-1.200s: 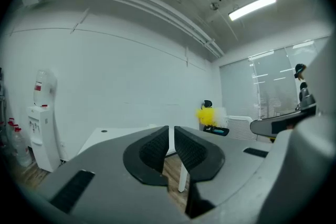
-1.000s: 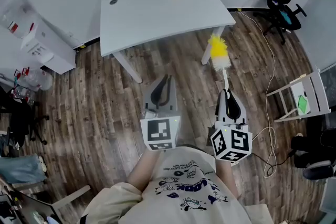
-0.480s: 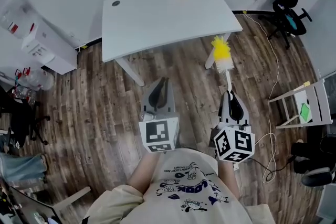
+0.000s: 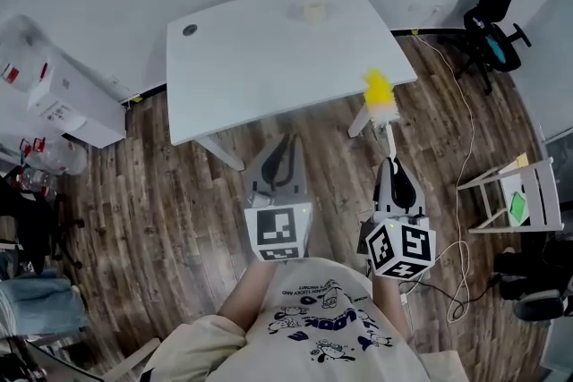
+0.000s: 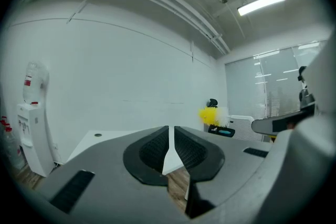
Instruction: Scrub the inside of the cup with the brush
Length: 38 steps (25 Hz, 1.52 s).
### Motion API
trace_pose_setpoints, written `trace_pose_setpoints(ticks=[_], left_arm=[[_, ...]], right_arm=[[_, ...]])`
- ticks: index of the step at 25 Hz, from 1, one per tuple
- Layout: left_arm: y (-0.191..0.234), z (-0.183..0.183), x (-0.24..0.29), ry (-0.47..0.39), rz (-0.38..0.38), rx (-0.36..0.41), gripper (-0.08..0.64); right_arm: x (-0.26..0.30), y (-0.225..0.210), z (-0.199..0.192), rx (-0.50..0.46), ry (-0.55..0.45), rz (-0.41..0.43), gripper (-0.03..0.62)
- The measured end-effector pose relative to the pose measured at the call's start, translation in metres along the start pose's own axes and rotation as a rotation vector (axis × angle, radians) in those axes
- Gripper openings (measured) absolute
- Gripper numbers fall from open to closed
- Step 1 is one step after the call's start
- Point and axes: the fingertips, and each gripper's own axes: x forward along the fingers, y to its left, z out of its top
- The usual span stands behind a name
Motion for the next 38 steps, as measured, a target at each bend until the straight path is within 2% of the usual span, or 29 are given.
trace_pose_setpoints(ticks=[9,15,26,38], left_arm=[[0.054,0.013,0.073,-0.011,-0.008,0.002,0.04],[0.077,0.013,0.098,-0.002,-0.006,-0.003,0.04],[0.087,-0.002,0.13,0.041,0.018,-0.011,0.04],[0.099,0.002,0.202,0.032,0.123,-0.026,0.04]], right_arm=[[0.081,0.021,0.016,-0.001,-0.021,-0.013,0.048],[0.113,0.028,0.016,0.001,-0.007,-0.021,0.048],[0.149,0.019,0.008,0.009,0.036,-0.013,0.048],[0.24,-0.007,0.028,-0.005,0.035,0.082,0.048]])
